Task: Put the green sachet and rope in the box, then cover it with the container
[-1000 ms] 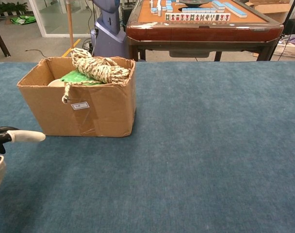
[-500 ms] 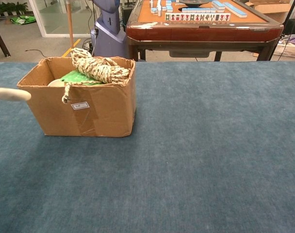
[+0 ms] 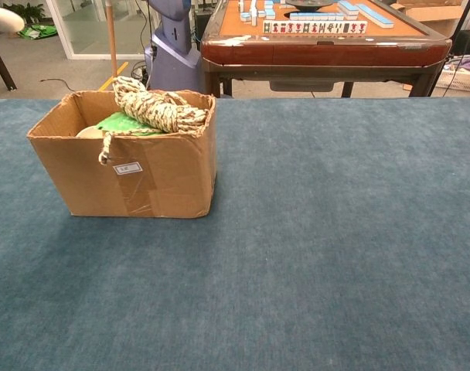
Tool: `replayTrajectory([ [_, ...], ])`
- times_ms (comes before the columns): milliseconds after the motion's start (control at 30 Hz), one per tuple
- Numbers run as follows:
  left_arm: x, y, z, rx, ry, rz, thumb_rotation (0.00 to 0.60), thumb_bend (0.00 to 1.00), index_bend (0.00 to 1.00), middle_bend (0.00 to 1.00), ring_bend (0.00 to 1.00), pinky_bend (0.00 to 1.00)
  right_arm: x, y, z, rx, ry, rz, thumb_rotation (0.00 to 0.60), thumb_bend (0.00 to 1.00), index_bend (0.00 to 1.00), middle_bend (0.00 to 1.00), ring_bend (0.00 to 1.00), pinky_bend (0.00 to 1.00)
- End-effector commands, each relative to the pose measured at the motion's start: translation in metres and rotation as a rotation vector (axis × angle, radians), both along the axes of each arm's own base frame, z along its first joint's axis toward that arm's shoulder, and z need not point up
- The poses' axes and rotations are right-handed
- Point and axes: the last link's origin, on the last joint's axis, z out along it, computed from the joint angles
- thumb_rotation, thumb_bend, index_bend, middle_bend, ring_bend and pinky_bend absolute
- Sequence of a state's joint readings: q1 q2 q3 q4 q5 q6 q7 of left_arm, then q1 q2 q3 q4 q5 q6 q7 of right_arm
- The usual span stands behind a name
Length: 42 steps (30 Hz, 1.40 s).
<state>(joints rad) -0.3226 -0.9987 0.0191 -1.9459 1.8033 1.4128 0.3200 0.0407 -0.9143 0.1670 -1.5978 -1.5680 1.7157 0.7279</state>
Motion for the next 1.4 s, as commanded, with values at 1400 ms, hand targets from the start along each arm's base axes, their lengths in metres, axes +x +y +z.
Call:
replayTrajectory([
  [1400, 0.075, 0.112, -0.063, 0.167, -0.465, -0.074, 0.600, 0.52, 0.66, 0.00, 0.00, 0.22, -0.001, 0.001, 0.002, -0.001, -0.008, 0.006, 0.600, 0.00, 0.14, 0.13, 0.00, 0.04],
])
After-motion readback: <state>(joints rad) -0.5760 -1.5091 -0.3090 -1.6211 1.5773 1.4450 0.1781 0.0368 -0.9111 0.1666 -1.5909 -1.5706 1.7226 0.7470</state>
